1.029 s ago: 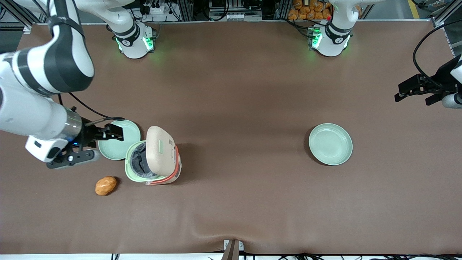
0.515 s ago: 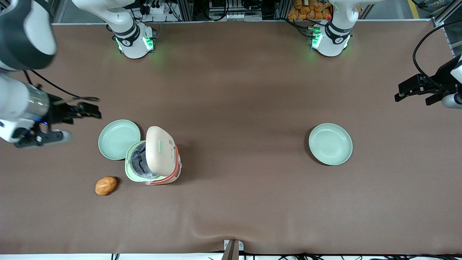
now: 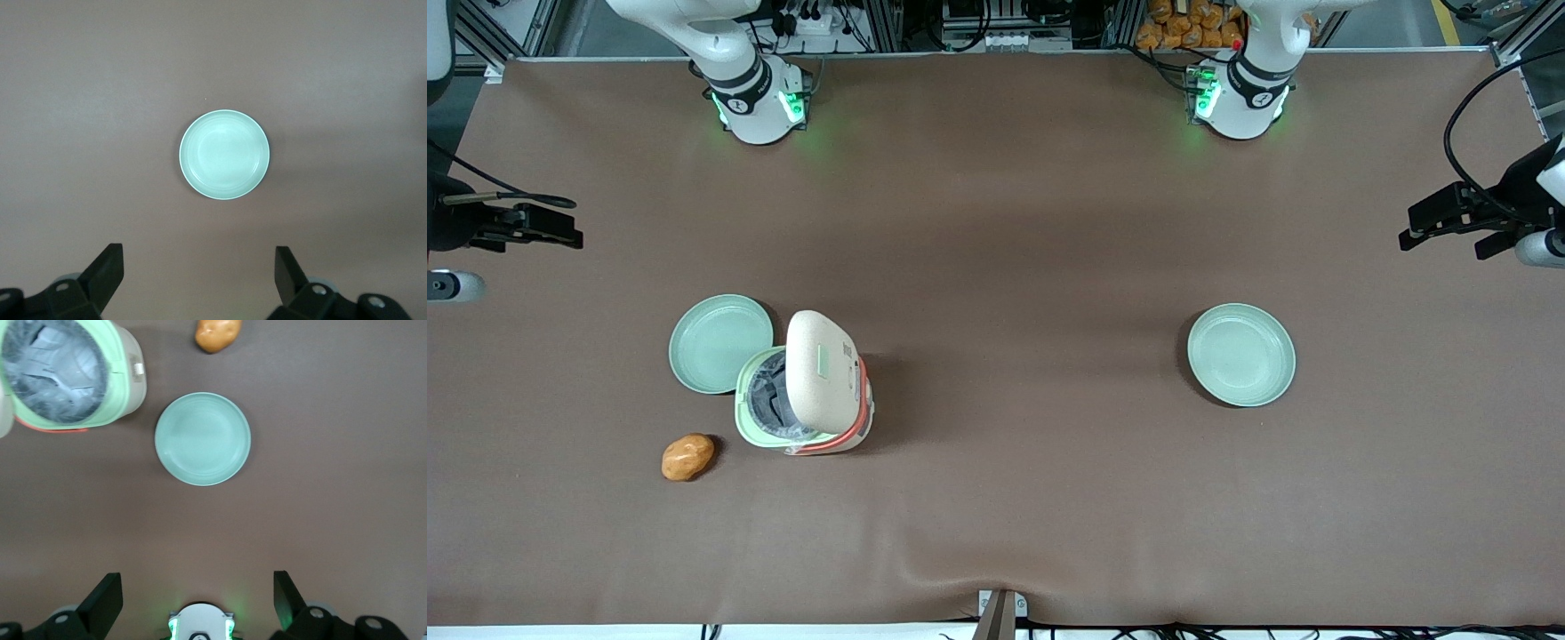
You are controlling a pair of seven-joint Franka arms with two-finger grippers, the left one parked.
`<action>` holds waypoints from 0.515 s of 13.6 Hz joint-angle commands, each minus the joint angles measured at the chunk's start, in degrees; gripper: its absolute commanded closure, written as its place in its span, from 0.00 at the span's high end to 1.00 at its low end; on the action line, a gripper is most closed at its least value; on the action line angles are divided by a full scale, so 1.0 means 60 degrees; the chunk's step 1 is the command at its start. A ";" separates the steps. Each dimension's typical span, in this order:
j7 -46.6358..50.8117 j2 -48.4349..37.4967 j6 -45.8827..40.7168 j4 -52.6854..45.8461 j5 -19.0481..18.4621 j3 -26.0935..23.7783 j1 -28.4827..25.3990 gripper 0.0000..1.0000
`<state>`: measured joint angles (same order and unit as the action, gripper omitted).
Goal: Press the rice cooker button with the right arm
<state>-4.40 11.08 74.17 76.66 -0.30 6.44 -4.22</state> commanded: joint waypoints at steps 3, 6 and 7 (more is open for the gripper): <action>-0.0422 -0.0279 0.1480 0.1125 -0.0198 -0.0078 0.0528 1.00; -0.0394 -0.0308 0.1379 0.1257 0.0107 -0.0078 0.0528 1.00; -0.0350 -0.0381 0.1321 0.1257 0.0298 -0.0049 0.0528 1.00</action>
<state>-6.31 11.07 82.24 82.36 0.01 6.57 -1.47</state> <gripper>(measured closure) 0.000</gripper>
